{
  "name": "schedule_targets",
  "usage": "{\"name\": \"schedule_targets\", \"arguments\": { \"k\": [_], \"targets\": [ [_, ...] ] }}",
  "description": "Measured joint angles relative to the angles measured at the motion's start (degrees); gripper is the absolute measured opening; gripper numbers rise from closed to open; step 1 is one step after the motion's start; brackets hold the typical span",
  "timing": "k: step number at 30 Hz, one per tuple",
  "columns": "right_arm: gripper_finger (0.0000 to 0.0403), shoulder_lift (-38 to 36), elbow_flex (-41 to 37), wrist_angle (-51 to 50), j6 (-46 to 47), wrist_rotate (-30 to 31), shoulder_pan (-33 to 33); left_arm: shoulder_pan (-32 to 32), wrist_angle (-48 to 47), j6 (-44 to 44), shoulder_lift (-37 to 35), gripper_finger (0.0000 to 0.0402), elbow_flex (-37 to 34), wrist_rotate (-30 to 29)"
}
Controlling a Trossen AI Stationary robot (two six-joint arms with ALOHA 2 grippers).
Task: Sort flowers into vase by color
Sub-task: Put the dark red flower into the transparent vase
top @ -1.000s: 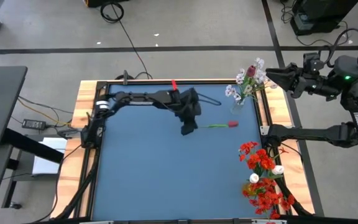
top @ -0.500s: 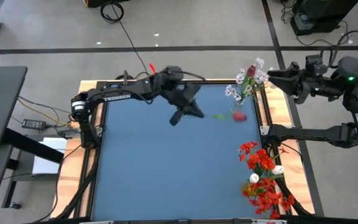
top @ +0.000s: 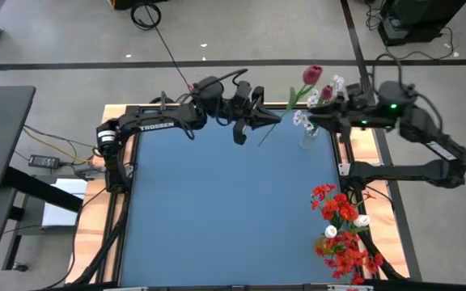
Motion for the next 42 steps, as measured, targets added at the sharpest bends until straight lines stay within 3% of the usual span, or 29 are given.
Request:
{"name": "schedule_targets", "arguments": {
  "k": [6, 15, 18, 24, 28, 31, 37, 42],
  "targets": [
    [0.021, 3.85, -3.27, 16.18, -2.94, 0.86, 2.68, -0.24, -1.83, 0.21, 0.08, 0.0, 0.02, -3.83],
    [0.0201, 9.68, -3.27, 22.68, -3.06, 1.83, 3.57, -0.21, -5.37, 0.76, 0.08, 0.0, 0.02, -4.96],
    [0.0161, 9.81, -3.27, 22.45, -1.86, 3.67, 3.58, -0.2, -5.2, 0.76, 0.04, 0.0, 0.02, -5.07],
    [0.0021, 8.02, -3.27, 22.07, -2.99, 4.7, 4.41, -0.17, -5.51, 0.74, 0.04, 0.0, 0.13, -5.55],
    [0.0013, 7.01, -3.27, 16.41, -2.84, 9.57, 5.92, -0.19, -9.34, 0.76, -0.01, 0.0018, 0.17, -5.71],
    [0.0013, 6.18, -3.27, 10.0, -2.98, 14.14, 6.96, -0.17, -14.1, 0.88, -0.01, 0.0053, 0.1, -5.71],
    [0.0013, 4.05, -3.25, -3.42, -1.46, 15.02, 7.99, 0.4, -26.3, 3.41, -0.01, 0.0138, 0.07, -5.73],
    [0.0013, 1.33, -3.25, -15.04, 0.04, 20.99, 9.6, 0.51, -31.66, 5.58, -0.01, 0.0171, 0.07, -5.89]
  ]
}}
